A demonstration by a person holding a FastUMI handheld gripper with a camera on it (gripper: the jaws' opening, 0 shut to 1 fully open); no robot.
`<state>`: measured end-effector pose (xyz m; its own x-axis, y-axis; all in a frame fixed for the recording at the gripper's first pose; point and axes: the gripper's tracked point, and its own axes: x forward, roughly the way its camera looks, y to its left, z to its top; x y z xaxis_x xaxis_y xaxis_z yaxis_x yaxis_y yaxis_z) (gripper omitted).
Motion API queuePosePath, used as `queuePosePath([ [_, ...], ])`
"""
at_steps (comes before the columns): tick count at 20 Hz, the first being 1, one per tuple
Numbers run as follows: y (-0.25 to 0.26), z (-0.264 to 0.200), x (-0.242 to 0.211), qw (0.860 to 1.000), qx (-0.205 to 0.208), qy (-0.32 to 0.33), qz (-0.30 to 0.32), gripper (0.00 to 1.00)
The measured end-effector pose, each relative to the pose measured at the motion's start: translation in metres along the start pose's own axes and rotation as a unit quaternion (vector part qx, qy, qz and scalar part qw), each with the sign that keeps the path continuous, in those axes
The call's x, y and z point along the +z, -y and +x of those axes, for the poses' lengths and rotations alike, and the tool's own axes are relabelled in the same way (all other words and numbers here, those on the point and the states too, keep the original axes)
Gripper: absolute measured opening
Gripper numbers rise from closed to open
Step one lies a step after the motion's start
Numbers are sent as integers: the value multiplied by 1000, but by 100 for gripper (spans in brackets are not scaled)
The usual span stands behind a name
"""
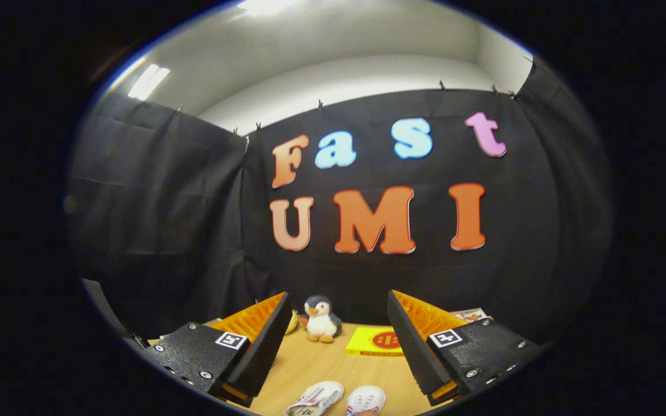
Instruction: Open the storage box then place both shoes into the box .Put the left shoe in first, then the right shoe, with the right side of both shoes facing outward in a uniform manner.
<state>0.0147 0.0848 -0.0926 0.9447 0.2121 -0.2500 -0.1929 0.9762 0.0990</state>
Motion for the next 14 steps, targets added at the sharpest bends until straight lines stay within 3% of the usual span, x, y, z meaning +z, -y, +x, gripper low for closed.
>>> queuePosePath([
  [3, -44, 21, -59, 993, 59, -98, 33, 99],
  [6, -85, 32, -109, 973, 117, -173, 97, 98],
  [10, -138, 40, -152, 932, 177, -258, 184, 96],
  [14, -178, 48, -204, 883, 207, -339, 251, 97],
])
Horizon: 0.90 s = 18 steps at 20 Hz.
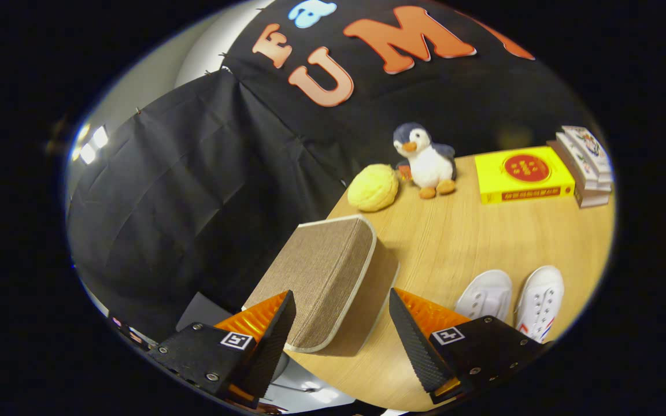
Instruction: Open the storage box then place both shoes into the box .Put the left shoe in first, then the right shoe, with the right side of both shoes facing outward in a uniform manner.
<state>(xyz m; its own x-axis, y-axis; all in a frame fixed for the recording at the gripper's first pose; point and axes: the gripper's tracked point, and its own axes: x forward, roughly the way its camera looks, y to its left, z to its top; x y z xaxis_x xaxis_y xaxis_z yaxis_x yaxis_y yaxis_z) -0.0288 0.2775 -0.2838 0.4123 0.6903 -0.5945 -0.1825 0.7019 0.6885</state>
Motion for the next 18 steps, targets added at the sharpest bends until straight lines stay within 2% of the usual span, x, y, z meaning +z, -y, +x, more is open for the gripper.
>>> queuePosePath([
  [3, 0, 29, -21, 998, 24, -41, 45, 97],
  [7, -2, 57, -33, 994, 44, -68, 73, 97],
  [10, -6, 76, -42, 987, 70, -91, 117, 97],
  [12, -13, 82, -48, 977, 95, -106, 160, 97],
  [16, -24, 83, -49, 964, 130, -114, 203, 95],
  [17, -27, 79, -42, 964, 136, -104, 203, 95],
  [18, -27, 72, -36, 967, 136, -96, 194, 90],
])
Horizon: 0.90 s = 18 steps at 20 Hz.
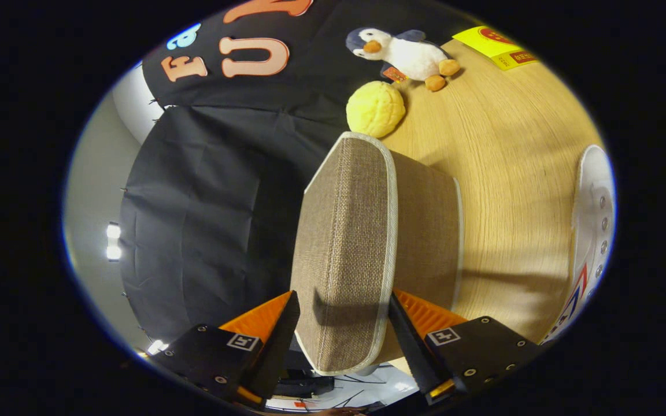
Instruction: Open the storage box then place both shoes into the box .Put the left shoe in first, then the right shoe, with the right side of both shoes facing outward in a uniform manner.
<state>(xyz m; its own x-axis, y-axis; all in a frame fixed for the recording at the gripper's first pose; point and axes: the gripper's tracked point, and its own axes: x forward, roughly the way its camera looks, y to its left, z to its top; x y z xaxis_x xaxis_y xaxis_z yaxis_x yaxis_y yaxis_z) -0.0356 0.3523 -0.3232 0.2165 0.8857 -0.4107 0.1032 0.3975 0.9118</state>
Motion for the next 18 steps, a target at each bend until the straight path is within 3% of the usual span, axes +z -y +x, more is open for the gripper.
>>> queuePosePath([
  [3, -4, -19, 3, 1000, 8, 4, 5, 83],
  [6, -28, -34, 15, 998, 48, 36, 10, 69],
  [8, -25, -28, 22, 998, 33, 54, 4, 55],
  [10, -6, -14, 13, 999, -11, 43, -5, 40],
  [11, -1, -12, 9, 999, -25, 41, -2, 37],
  [14, -15, -10, 9, 998, -24, 38, 37, 9],
  [18, -49, -20, 17, 998, -17, 46, 27, 1],
])
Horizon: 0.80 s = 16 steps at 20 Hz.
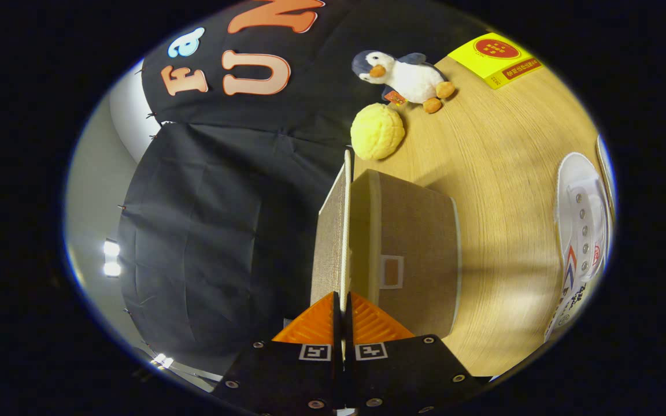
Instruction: Open the storage box then place both shoes into the box .Put the left shoe in first, then the right shoe, with the right side of both shoes facing outward in a uniform manner.
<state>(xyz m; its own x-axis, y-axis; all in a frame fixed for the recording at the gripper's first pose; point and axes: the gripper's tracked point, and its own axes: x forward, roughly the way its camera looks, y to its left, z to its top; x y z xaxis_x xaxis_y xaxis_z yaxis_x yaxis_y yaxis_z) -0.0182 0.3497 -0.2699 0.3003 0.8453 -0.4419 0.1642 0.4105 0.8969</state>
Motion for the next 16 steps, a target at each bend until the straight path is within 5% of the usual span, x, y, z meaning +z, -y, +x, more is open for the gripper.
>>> queuePosePath([
  [7, -100, 9, 9, 996, 26, 8, -84, 4],
  [16, -185, 103, -12, 989, 20, -37, -144, 5],
])
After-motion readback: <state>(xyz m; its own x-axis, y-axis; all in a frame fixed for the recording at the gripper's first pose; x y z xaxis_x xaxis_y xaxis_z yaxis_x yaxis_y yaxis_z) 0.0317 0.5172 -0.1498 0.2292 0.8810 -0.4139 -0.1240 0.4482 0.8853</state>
